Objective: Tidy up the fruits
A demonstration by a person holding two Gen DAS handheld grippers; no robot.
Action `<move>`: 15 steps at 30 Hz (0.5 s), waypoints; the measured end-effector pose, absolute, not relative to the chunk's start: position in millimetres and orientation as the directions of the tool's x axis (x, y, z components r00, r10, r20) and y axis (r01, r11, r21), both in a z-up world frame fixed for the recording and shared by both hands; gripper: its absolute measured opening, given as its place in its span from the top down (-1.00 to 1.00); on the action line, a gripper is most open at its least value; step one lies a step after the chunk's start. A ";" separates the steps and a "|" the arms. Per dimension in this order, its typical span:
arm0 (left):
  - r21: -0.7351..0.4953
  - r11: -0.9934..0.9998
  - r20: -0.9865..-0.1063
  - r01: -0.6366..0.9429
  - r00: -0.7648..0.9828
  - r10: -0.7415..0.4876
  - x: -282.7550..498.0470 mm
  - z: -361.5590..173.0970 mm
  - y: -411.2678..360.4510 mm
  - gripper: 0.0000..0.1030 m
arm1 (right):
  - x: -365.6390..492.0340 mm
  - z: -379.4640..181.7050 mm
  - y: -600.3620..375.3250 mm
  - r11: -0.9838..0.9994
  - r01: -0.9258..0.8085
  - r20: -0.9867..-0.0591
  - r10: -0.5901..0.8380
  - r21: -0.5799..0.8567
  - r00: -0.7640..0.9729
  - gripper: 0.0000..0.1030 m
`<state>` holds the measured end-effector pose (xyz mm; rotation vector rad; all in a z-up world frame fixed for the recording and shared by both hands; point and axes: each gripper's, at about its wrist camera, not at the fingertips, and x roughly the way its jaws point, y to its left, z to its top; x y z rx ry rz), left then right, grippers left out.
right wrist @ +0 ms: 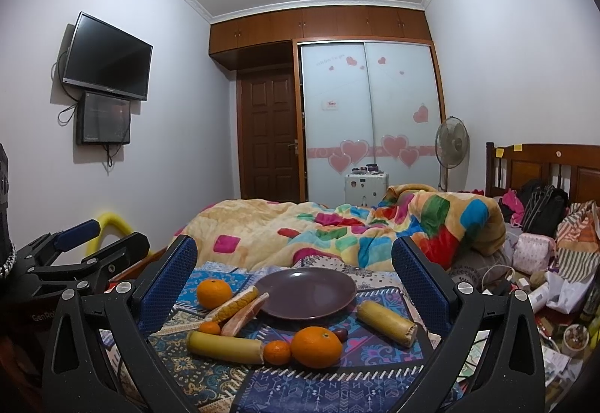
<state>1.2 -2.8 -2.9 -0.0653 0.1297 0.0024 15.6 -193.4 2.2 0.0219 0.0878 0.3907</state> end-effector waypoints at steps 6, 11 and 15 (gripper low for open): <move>-0.064 0.998 -0.129 -0.007 0.992 -0.001 1.1 -2.6 -2.8 -1.00 | 16.1 1.5 -193.2 0.923 -0.382 -0.085 0.384 0.044 0.919 -1.00; -0.063 0.998 -0.130 -0.007 0.991 -0.001 1.3 -2.2 -2.9 -1.00 | 17.7 0.5 -194.7 0.924 -0.380 -0.088 0.383 0.045 0.920 -1.00; -0.062 0.998 -0.133 -0.009 0.991 0.001 3.4 -3.9 -3.0 -1.00 | 20.1 -1.5 -195.0 0.923 -0.382 -0.093 0.385 0.049 0.918 -1.00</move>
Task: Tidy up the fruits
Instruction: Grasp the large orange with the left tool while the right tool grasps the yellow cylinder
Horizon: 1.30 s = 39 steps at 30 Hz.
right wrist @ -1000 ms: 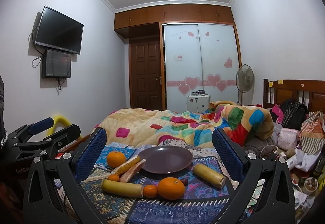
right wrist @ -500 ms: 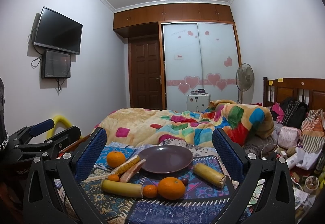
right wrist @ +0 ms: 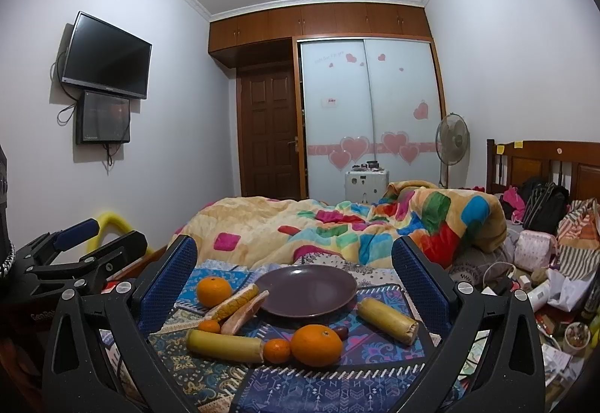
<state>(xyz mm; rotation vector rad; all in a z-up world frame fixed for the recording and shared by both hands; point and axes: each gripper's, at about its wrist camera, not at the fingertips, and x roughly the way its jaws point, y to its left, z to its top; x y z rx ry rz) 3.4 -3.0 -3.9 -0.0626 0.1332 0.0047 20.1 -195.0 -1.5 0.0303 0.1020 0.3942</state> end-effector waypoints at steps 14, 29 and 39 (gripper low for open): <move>-0.034 0.999 -0.320 0.017 0.947 -0.027 54.7 -26.8 22.3 -1.00 | 72.4 -22.3 -202.8 0.930 -0.364 -0.253 0.338 -0.061 0.906 -1.00; -0.100 0.995 -0.644 0.003 0.762 -0.068 160.1 -71.9 73.4 -0.71 | 166.9 -59.5 -220.7 0.909 -0.410 -0.523 0.315 -0.074 0.792 -0.98; -0.097 0.995 -0.734 0.012 0.675 -0.079 208.6 -98.6 80.7 -0.57 | 216.7 -94.6 -223.4 0.891 -0.451 -0.688 0.299 -0.047 0.662 -0.58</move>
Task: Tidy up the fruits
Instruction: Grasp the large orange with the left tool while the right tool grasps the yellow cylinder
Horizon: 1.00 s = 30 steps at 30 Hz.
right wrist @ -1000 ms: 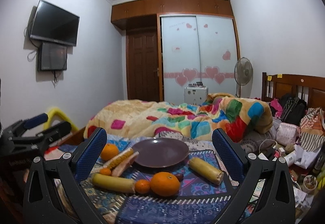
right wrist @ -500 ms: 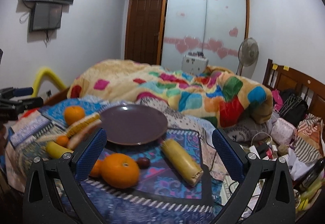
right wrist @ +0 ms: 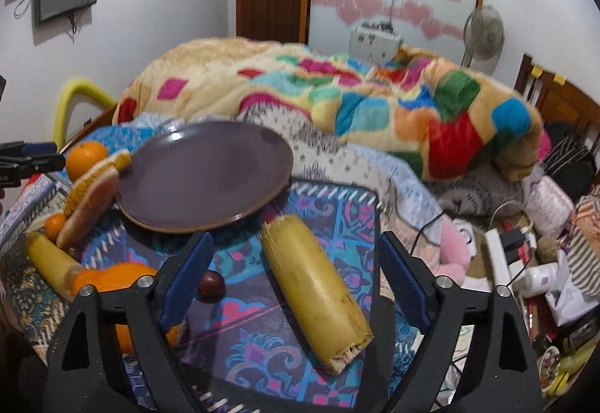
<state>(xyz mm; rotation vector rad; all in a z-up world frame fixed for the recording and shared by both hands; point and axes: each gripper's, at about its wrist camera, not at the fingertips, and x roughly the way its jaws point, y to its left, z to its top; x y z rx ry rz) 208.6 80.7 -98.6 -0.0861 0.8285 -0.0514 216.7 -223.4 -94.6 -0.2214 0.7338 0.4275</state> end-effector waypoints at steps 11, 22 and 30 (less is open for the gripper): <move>-0.102 0.995 -0.760 -0.019 0.646 -0.066 240.7 -116.4 87.5 -0.42 | 239.9 -110.8 -232.0 0.871 -0.491 -0.775 0.325 0.022 0.541 -0.26; -0.176 0.984 -0.779 -0.022 0.614 -0.126 259.2 -129.8 91.7 -0.35 | 248.3 -116.9 -225.9 0.849 -0.527 -0.791 0.353 0.045 0.501 0.04; -0.141 0.990 -0.767 -0.023 0.635 -0.094 258.2 -129.3 89.5 -0.32 | 247.1 -112.6 -224.2 0.842 -0.530 -0.787 0.393 0.101 0.475 0.31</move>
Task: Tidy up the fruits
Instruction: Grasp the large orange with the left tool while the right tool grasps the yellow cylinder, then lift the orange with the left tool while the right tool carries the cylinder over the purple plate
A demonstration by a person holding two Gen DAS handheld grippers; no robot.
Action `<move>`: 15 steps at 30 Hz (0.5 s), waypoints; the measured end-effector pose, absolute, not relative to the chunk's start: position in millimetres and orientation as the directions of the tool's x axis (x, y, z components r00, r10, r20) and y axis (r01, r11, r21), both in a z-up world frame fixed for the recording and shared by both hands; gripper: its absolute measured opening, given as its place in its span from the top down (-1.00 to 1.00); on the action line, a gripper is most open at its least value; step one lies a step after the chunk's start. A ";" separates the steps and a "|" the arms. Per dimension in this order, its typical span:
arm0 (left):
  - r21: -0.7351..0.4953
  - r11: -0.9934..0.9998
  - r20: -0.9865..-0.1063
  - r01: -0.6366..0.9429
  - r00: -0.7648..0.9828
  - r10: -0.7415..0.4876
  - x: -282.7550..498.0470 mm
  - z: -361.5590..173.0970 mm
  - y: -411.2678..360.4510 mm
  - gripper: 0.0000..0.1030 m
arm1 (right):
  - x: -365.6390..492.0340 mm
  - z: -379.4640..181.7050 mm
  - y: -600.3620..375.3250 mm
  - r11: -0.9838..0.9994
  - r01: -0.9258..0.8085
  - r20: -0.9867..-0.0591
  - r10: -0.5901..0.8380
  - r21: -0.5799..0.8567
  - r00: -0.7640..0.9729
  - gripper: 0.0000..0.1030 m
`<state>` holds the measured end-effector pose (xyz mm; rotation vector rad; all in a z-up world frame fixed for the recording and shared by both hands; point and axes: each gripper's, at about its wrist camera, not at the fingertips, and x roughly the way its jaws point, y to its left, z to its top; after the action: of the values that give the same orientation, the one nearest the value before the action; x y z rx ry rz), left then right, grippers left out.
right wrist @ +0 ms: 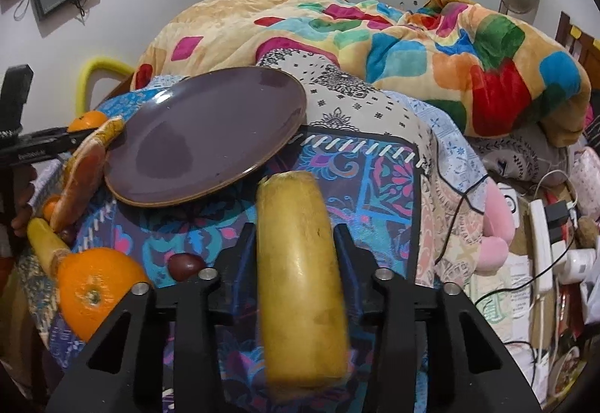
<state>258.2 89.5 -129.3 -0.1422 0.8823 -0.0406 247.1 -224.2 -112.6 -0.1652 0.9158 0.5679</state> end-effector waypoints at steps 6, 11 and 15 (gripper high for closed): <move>-0.132 0.991 -0.748 -0.027 0.658 -0.082 254.0 -125.9 90.4 -0.32 | 237.5 -110.4 -218.1 0.841 -0.534 -0.775 0.393 0.086 0.495 0.31; -0.121 0.992 -0.723 -0.025 0.687 -0.071 245.3 -111.1 87.7 -0.31 | 234.3 -95.0 -219.8 0.843 -0.531 -0.751 0.406 0.088 0.521 0.31; -0.117 0.993 -0.688 -0.010 0.722 -0.074 236.9 -91.8 83.4 -0.31 | 229.3 -78.8 -220.0 0.845 -0.529 -0.716 0.416 0.078 0.561 0.32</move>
<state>236.9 83.4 -91.8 -0.1155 0.7643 -0.0354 229.3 -220.0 -78.8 -0.1523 0.8010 0.5590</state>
